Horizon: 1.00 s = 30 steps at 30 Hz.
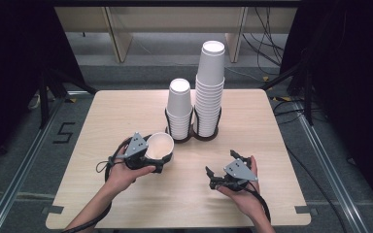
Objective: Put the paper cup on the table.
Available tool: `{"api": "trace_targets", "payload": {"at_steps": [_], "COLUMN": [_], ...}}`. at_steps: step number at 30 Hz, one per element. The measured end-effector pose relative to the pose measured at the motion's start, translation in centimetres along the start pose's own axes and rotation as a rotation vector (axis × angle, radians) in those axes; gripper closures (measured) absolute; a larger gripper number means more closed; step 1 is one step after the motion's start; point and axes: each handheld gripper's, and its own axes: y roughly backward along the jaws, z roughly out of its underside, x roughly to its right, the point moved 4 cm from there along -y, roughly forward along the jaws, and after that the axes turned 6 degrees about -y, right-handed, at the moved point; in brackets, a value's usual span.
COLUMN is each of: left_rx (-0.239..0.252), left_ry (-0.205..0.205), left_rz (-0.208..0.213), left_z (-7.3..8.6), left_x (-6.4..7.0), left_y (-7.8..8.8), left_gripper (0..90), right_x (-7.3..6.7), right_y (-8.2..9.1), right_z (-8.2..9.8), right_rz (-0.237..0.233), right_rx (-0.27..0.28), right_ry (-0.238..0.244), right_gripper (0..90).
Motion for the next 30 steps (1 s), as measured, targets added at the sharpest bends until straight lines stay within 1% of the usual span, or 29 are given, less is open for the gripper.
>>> {"api": "trace_targets", "payload": {"at_steps": [1,2,3,4,5,6,9,10,11,12,13,14,16,17,18,20,21,22,23,24,25,26,27,28,29,30], "left_rx": [-0.002,0.008,0.003,0.002,-0.002,-0.004,-0.009,-0.003,-0.009,-0.021,-0.024,-0.013,-0.014,-0.016,-0.016,-0.017,0.0,0.001,0.0,-0.001,-0.005,-0.01,-0.016,-0.012,-0.031,-0.03], "left_ry": [0.002,0.008,0.01,0.012,0.011,0.013,0.008,0.011,0.007,0.026,0.031,0.026,0.013,0.017,0.016,0.027,0.115,0.111,0.117,0.119,0.111,0.106,0.101,0.107,0.068,0.056], "left_rz": [-0.003,-0.009,-0.014,-0.022,-0.029,-0.034,-0.054,-0.059,-0.066,-0.076,-0.079,-0.079,-0.096,-0.104,-0.108,-0.125,-0.063,-0.008,-0.01,-0.036,-0.073,-0.096,-0.116,-0.13,-0.194,-0.207], "left_z": [0.1,0.1,0.2,0.4,0.5,0.6,1.0,1.1,1.1,1.3,1.4,1.5,1.6,1.7,1.8,1.9,2.1,2.2,2.2,2.4,2.5,2.6,2.8,2.9,3.1,3.3], "left_x": [-0.1,-0.2,-0.3,-0.4,-0.5,-0.6,-1.0,-1.0,-1.1,-1.0,-1.0,-1.2,-1.6,-1.8,-1.9,-2.3,-1.7,-1.8,-1.8,-2.1,-2.5,-2.8,-3.1,-3.3,-4.0,-4.3], "left_y": [0.2,0.3,0.5,0.7,0.8,1.0,1.5,1.6,1.9,2.1,2.3,2.4,2.7,2.9,3.1,3.5,3.3,3.4,3.6,3.8,4.1,4.4,4.6,4.9,5.4,5.6], "left_gripper": [5.8,5.7,5.8,5.8,5.8,5.8,5.8,5.8,5.8,5.8,5.8,5.8,5.8,5.8,5.8,5.8,5.7,5.8,5.8,5.7,5.7,5.8,5.7,5.7,5.7,5.7], "right_x": [0.0,0.0,0.0,0.2,0.5,0.6,0.4,0.4,0.3,0.5,0.5,0.5,0.5,0.4,0.6,0.6,0.7,1.0,1.0,0.8,0.9,0.7,0.7,0.8,0.8,1.0], "right_y": [0.1,0.1,0.2,0.2,0.2,0.2,0.3,0.4,0.4,0.3,0.3,0.4,0.5,0.5,0.5,0.5,0.5,0.5,0.5,0.5,0.5,0.5,0.4,0.5,0.5,0.5], "right_z": [0.1,0.1,0.1,0.1,0.0,0.0,0.2,0.2,0.3,0.2,0.2,0.3,0.3,0.3,0.3,0.3,0.2,0.2,0.2,0.3,0.3,0.4,0.4,0.4,0.4,0.3], "right_rz": [0.001,0.003,0.01,0.004,0.014,0.024,0.007,0.016,0.018,0.013,0.018,0.019,0.023,0.022,0.027,0.026,0.03,0.041,0.039,0.036,0.03,0.02,0.019,0.02,0.025,0.036], "right_rx": [-0.007,-0.006,-0.009,-0.004,0.009,0.017,-0.005,-0.003,-0.006,-0.002,0.001,-0.004,-0.002,-0.002,0.0,0.0,0.008,0.022,0.02,0.013,0.011,0.004,0.011,0.0,-0.002,0.012], "right_ry": [-0.017,-0.033,-0.041,-0.032,-0.007,0.001,-0.049,-0.061,-0.072,-0.058,-0.058,-0.068,-0.07,-0.082,-0.07,-0.072,-0.06,-0.026,-0.029,-0.058,-0.055,-0.079,-0.082,-0.082,-0.08,-0.053], "right_gripper": [0.6,0.6,0.6,0.6,0.7,0.7,0.7,0.7,0.8,0.8,0.8,0.8,0.8,0.8,0.8,0.9,0.9,0.9,0.9,0.9,1.0,1.0,1.0,1.0,1.0,1.1]}}
